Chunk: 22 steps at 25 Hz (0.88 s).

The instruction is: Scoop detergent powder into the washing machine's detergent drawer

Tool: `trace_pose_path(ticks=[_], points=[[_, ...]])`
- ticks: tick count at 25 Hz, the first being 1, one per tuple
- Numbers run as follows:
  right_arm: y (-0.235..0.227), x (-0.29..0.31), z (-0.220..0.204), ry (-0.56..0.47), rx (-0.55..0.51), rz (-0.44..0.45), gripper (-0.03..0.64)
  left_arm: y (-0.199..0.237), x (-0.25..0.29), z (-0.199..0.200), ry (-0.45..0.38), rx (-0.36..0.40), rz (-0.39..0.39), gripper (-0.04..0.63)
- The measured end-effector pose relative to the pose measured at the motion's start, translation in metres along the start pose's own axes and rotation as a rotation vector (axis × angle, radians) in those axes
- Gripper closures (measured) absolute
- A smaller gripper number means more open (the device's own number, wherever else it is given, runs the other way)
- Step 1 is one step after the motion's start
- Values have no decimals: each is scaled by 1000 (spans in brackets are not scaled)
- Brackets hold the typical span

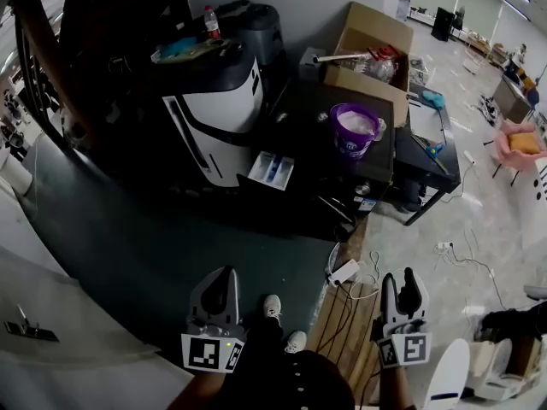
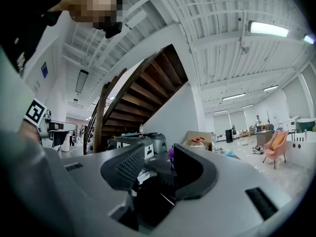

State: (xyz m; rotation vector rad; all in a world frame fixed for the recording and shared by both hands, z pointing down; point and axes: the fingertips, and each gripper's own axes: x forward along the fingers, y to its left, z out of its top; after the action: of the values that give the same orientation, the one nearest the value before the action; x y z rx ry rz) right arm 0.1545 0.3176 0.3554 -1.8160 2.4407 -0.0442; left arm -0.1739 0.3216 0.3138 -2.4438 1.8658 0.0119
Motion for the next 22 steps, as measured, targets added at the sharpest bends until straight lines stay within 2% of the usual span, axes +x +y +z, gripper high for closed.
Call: trace_pose_path(ticks=[8, 22], points=[[-13, 41, 4, 21, 14, -82, 443, 19, 55, -3, -20, -20, -41, 581], [-4, 149, 29, -29, -81, -98, 449, 81, 161, 10, -78, -46, -104, 581]])
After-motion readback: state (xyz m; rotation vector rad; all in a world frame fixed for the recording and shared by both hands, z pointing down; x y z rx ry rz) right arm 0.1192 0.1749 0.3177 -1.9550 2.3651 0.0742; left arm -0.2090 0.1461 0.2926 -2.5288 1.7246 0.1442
